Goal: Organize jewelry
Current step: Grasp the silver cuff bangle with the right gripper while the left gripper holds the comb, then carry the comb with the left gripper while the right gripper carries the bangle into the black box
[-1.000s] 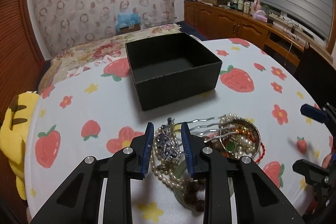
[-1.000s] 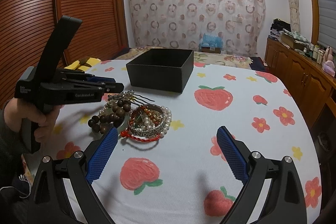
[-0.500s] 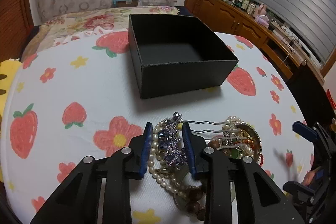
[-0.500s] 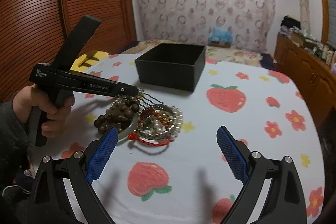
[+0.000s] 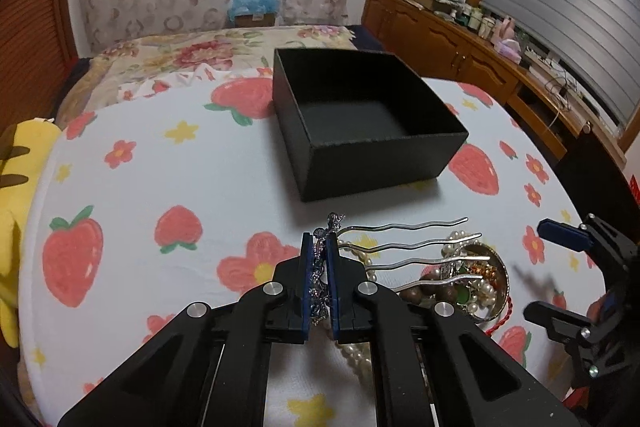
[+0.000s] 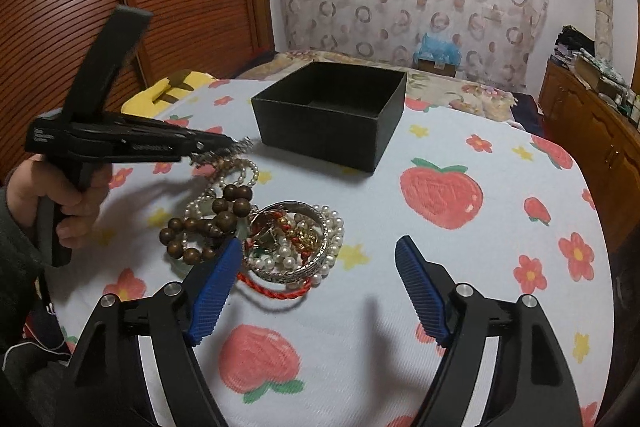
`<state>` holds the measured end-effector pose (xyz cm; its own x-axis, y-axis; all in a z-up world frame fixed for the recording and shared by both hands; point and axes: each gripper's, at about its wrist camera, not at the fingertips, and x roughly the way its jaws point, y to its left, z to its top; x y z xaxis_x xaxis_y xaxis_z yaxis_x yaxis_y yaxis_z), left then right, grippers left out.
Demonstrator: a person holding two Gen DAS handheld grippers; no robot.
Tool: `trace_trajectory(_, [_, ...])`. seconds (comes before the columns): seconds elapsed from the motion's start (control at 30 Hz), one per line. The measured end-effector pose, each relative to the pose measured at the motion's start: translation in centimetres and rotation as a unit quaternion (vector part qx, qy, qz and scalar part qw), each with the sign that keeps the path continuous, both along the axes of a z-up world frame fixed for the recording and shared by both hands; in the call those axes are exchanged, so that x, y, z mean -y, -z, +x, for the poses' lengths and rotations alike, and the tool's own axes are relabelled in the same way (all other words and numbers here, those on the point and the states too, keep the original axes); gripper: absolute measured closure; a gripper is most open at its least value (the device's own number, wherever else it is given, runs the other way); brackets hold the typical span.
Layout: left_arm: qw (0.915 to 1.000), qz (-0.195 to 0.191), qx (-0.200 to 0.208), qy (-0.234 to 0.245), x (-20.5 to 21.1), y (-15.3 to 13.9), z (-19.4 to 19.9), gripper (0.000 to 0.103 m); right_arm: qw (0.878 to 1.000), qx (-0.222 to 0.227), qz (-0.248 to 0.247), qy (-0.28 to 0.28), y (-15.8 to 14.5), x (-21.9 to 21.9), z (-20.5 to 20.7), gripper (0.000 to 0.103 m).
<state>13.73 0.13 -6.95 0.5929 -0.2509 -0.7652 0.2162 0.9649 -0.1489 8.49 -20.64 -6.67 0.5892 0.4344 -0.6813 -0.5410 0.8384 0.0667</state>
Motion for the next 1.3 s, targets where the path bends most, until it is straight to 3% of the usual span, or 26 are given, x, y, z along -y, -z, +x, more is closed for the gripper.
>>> trace_trajectory(0.1, [1.0000,-0.002,0.009,-0.001,-0.3,-0.7,-0.2,0.097,1.000,-0.006,-0.004,-0.003,0.1,0.0,0.8,0.031])
trace_trajectory(0.27, [0.9997,0.004,0.025,-0.002,-0.2,-1.7,-0.7,0.097,1.000,-0.023,-0.002,-0.012,0.5,-0.1,2.5,0.060])
trace_trajectory(0.47, [0.9992,0.007,0.038,0.000,0.3,-2.5,-1.1,0.097,0.999,-0.044,-0.002,-0.027,1.0,-0.4,3.9,0.086])
trace_trajectory(0.63, [0.9991,0.007,0.043,0.003,0.6,-2.6,-1.3,0.097,0.997,-0.063,-0.009,-0.032,1.7,-0.7,4.4,0.089])
trace_trajectory(0.73, [0.9990,0.009,0.044,0.003,0.7,-2.7,-1.3,0.097,0.997,-0.067,-0.014,-0.043,1.9,-1.2,4.5,0.096])
trace_trajectory(1.3, [0.9976,0.025,0.064,-0.011,0.5,-4.4,0.8,0.097,1.000,0.009,-0.018,-0.015,-2.7,0.0,5.8,0.097])
